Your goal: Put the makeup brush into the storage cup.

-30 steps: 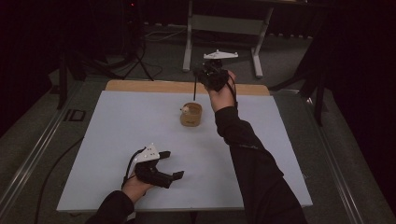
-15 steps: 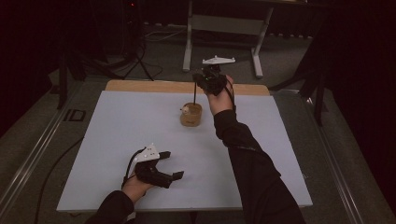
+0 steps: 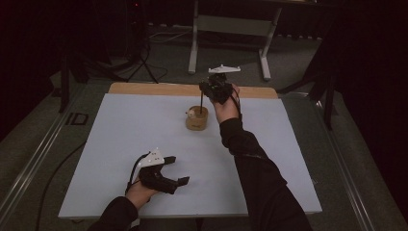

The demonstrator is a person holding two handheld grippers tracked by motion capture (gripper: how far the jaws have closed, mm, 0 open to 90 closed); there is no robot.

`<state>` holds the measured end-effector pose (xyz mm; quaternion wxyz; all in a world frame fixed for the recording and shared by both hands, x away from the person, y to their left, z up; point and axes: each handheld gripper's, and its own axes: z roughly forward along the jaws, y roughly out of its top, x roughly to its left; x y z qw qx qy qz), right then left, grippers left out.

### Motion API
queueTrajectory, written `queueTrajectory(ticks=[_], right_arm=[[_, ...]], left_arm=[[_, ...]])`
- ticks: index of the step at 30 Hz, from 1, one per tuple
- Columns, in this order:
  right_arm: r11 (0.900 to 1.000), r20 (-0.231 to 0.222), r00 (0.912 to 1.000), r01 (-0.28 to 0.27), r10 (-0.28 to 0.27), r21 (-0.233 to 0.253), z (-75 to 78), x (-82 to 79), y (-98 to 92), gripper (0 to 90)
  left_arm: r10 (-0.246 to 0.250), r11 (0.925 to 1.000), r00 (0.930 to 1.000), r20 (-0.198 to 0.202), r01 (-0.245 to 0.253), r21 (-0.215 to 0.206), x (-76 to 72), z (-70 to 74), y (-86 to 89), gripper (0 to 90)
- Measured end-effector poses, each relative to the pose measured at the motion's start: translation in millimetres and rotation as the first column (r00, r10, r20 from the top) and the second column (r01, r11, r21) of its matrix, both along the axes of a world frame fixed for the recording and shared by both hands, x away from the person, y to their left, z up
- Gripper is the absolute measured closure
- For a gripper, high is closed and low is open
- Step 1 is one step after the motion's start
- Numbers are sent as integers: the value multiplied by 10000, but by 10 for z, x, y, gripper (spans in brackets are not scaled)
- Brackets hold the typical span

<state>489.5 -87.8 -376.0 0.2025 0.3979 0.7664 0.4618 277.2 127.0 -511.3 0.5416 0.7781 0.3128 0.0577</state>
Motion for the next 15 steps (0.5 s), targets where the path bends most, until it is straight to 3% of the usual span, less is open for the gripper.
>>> queueTrajectory(ticks=[15], right_arm=[[9998,-255,9996,150,-153,-120,-198,26,32,853]], left_arm=[[7,10000,10000,-32,-8,-69,2,1,9,41]])
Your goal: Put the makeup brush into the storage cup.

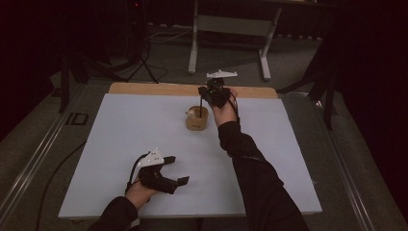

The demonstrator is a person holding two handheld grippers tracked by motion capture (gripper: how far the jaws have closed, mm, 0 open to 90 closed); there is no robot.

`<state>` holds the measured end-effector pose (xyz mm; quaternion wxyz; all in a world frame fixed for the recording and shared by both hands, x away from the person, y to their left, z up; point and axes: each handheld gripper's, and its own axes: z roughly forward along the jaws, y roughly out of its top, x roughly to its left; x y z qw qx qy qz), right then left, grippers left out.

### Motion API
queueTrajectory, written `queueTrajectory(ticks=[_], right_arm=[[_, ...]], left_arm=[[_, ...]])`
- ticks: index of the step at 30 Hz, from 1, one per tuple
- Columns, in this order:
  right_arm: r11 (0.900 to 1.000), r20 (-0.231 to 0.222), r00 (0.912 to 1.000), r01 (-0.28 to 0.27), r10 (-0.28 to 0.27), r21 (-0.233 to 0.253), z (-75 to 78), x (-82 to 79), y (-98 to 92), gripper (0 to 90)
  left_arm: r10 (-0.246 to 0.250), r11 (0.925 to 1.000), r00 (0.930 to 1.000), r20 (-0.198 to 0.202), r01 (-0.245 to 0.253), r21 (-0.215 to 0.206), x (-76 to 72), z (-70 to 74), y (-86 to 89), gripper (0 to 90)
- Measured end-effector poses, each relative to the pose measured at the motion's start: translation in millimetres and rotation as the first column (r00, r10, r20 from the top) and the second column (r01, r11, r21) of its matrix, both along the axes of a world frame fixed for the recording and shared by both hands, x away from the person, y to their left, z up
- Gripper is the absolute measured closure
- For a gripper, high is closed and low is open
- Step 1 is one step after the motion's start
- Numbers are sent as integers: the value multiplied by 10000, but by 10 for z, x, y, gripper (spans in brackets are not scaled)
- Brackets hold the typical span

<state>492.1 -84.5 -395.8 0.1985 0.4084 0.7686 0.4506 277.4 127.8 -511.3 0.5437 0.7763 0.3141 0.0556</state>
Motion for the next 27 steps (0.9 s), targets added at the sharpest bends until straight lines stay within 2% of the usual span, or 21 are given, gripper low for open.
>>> queueTrajectory(ticks=[10,21,27], right_arm=[[10000,-69,10000,-5,5,-68,-79,-8,3,852],[10000,-417,9991,31,-29,29,-217,-3,-25,849],[9998,-581,9983,46,-57,-177,-277,-4,-18,842]], left_arm=[[-67,10000,10000,-33,67,3,-1,-5,-6,40],[-73,10000,10000,-42,73,22,3,-7,-2,40],[-61,10000,10000,-47,61,-18,1,-6,-3,41]])
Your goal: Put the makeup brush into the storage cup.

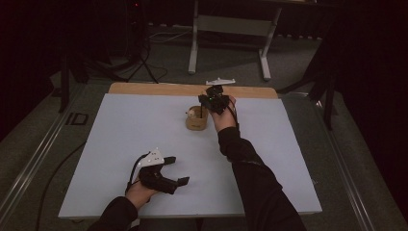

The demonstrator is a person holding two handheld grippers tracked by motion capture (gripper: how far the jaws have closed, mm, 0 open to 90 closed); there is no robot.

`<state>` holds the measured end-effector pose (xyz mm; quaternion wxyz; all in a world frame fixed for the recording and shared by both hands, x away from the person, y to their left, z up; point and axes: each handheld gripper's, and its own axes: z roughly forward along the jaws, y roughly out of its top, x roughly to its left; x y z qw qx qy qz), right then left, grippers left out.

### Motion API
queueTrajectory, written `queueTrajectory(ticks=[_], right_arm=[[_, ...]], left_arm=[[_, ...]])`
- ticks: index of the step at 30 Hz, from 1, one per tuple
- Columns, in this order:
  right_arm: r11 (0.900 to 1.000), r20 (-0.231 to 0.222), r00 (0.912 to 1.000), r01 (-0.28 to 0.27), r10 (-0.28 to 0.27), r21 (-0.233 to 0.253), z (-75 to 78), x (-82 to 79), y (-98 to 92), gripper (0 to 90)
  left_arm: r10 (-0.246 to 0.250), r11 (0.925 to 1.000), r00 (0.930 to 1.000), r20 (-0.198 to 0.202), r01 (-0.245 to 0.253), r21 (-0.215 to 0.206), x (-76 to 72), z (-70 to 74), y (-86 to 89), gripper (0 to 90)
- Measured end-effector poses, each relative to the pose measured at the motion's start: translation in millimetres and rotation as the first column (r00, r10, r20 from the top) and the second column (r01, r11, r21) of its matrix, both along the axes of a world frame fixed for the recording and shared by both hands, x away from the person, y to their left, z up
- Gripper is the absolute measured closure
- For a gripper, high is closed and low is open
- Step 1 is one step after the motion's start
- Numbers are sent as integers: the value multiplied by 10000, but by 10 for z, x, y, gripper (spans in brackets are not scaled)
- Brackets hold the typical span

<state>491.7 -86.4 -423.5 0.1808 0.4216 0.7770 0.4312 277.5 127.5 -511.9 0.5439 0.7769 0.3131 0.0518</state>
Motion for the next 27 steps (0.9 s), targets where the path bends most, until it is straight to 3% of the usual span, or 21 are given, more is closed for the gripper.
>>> queueTrajectory(ticks=[2,5,7,8,11,13,15,16,19,21,23,27], right_arm=[[9999,-74,9999,93,-93,75,5,1,-10,808],[10000,-37,10000,-24,24,56,42,-10,-5,618],[9999,-54,10000,78,-79,-146,65,-16,2,411],[9999,-54,10000,78,-79,-146,65,-16,2,411],[9996,-619,9978,-251,256,87,93,-6,-18,121],[9979,-755,9951,-627,637,156,109,-12,-36,94],[9987,-566,9971,-505,503,-16,124,-31,-46,95],[9977,-719,9952,-662,671,147,127,-30,-63,95],[9969,-628,9951,-748,763,252,146,-41,-103,94],[9965,-553,9950,-819,826,148,158,-50,-114,94],[9960,-296,9961,-844,836,-278,162,-68,-116,94],[9936,-239,9935,-1117,1112,-164,190,-97,-134,95]], left_arm=[[23,10000,10000,-1,-23,-18,0,0,2,40],[18,10000,10000,53,-18,-15,-1,5,2,40],[7,10000,10000,44,-7,-14,0,3,0,40],[7,10000,10000,44,-7,-14,0,3,0,40],[17,10000,10000,36,-17,-28,0,2,-3,40],[14,10000,10000,39,-13,-41,1,5,-3,40],[6,10000,10000,38,-6,-28,0,4,-5,40],[1,10000,10000,32,-1,-11,-1,2,-7,39],[-10,10000,10000,13,10,-12,-4,0,-15,39],[6,10000,10000,14,-6,-47,-5,4,-18,39],[25,10000,10000,4,-25,-74,-3,5,-20,39],[26,10000,10000,-35,-26,-40,-4,-1,-27,31]])
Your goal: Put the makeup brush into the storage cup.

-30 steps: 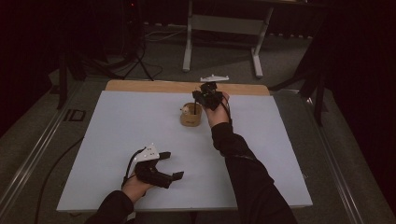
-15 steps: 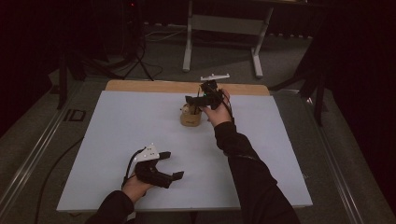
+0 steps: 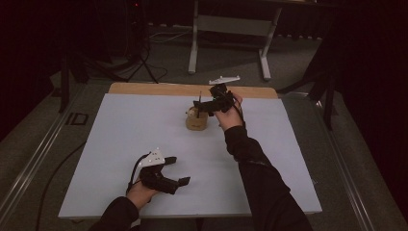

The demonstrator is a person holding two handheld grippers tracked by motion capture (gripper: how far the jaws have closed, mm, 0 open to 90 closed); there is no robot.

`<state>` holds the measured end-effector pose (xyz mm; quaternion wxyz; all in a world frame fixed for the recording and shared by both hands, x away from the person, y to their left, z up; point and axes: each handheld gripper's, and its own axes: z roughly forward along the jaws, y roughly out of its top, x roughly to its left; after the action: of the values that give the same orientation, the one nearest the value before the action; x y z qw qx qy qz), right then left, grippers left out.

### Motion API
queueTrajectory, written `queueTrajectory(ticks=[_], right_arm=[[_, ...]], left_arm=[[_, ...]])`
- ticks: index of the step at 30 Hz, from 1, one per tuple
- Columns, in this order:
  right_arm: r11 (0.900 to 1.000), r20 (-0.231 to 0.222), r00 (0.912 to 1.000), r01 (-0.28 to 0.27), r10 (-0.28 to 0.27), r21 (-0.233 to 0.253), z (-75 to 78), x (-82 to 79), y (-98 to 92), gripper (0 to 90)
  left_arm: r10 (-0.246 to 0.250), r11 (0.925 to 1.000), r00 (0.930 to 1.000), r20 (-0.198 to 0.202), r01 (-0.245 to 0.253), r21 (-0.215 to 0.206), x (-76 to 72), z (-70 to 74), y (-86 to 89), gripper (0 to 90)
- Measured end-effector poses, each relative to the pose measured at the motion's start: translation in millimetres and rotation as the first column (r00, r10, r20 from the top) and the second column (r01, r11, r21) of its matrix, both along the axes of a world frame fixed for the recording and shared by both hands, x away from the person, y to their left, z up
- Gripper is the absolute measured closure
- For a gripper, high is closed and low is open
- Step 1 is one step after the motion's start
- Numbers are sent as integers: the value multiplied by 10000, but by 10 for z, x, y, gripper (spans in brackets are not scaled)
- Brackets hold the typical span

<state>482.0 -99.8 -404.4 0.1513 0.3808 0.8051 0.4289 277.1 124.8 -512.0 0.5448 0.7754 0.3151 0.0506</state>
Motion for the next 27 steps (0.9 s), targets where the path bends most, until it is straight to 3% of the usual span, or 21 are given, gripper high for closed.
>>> queueTrajectory(ticks=[2,6,10,14,24,27], right_arm=[[10000,139,9999,31,-31,16,22,-14,-13,103],[9985,-19,9998,-202,204,515,55,-28,-54,103],[9983,43,9997,-262,260,514,65,-45,-87,103],[9953,-126,9986,-509,521,824,61,-48,-134,103],[9982,-76,9994,-324,328,499,0,-115,-204,128],[9988,261,9990,-365,356,326,-21,-154,-225,128]], left_arm=[[-22,10000,10000,16,21,6,-4,4,0,31],[55,9999,10000,14,-56,95,-8,10,4,28],[107,9999,9999,-26,-107,78,1,10,10,28],[126,9999,9999,-24,-125,39,8,19,18,28],[95,9998,9999,78,-96,198,11,33,37,22],[94,9998,9999,99,-96,180,6,46,45,14]])
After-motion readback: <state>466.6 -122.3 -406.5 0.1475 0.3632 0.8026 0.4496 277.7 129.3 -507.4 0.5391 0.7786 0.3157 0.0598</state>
